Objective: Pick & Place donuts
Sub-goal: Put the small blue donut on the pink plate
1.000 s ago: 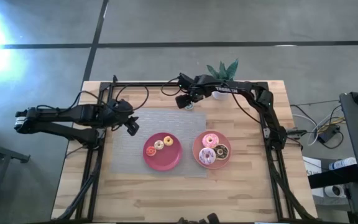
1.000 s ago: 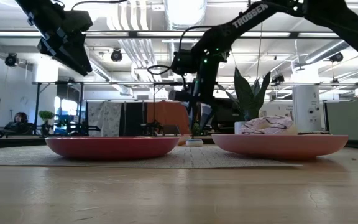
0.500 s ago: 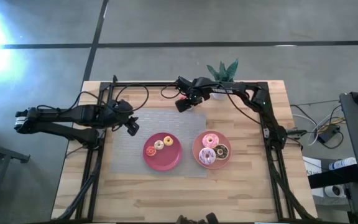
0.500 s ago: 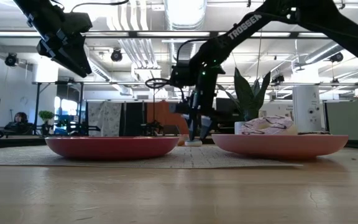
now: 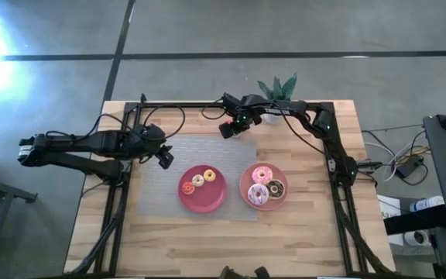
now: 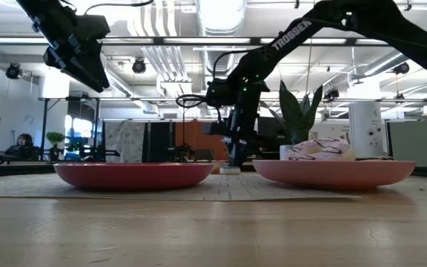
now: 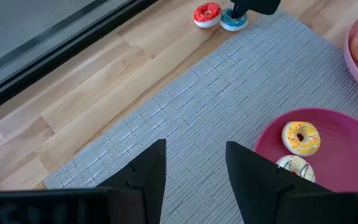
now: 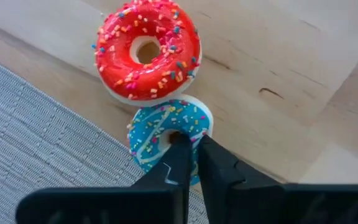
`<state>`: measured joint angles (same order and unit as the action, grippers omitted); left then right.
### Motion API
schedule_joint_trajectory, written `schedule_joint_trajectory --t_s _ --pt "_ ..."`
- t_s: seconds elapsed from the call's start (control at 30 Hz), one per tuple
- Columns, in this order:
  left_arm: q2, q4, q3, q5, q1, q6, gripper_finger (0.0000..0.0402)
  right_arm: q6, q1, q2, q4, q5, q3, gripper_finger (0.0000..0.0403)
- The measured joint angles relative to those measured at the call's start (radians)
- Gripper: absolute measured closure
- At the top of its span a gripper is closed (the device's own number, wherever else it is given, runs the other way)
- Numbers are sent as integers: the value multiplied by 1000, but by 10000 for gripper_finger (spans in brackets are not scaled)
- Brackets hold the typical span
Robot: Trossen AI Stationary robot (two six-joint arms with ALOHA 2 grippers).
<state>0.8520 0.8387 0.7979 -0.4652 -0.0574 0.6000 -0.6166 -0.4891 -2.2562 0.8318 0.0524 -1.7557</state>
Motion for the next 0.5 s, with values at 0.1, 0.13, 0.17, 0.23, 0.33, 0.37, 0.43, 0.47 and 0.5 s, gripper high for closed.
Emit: schedule_joint_trajectory --t_s 0.1,0.13,0.17,0.23,0.33,0.37,0.43,0.47,0.5 --pt "0 0 0 0 0 1 262 0 12 8 3 32 -2 392" --pt "0 0 0 0 0 2 262 0 21 16 3 43 -3 392" --pt "0 0 0 0 0 2 262 0 33 27 3 52 -5 393" --pt "0 0 0 0 0 2 262 3 64 62 3 58 -15 393" --pt "0 0 0 0 0 2 262 20 120 115 4 61 -27 394" --pt "0 0 0 0 0 2 262 36 142 128 5 71 -29 394" --pt "0 0 0 0 0 2 262 54 191 138 4 128 -29 394" --pt "0 0 0 0 0 1 262 55 216 138 3 163 -29 394" --pt "0 0 0 -1 0 -2 262 54 242 138 3 186 -28 394"
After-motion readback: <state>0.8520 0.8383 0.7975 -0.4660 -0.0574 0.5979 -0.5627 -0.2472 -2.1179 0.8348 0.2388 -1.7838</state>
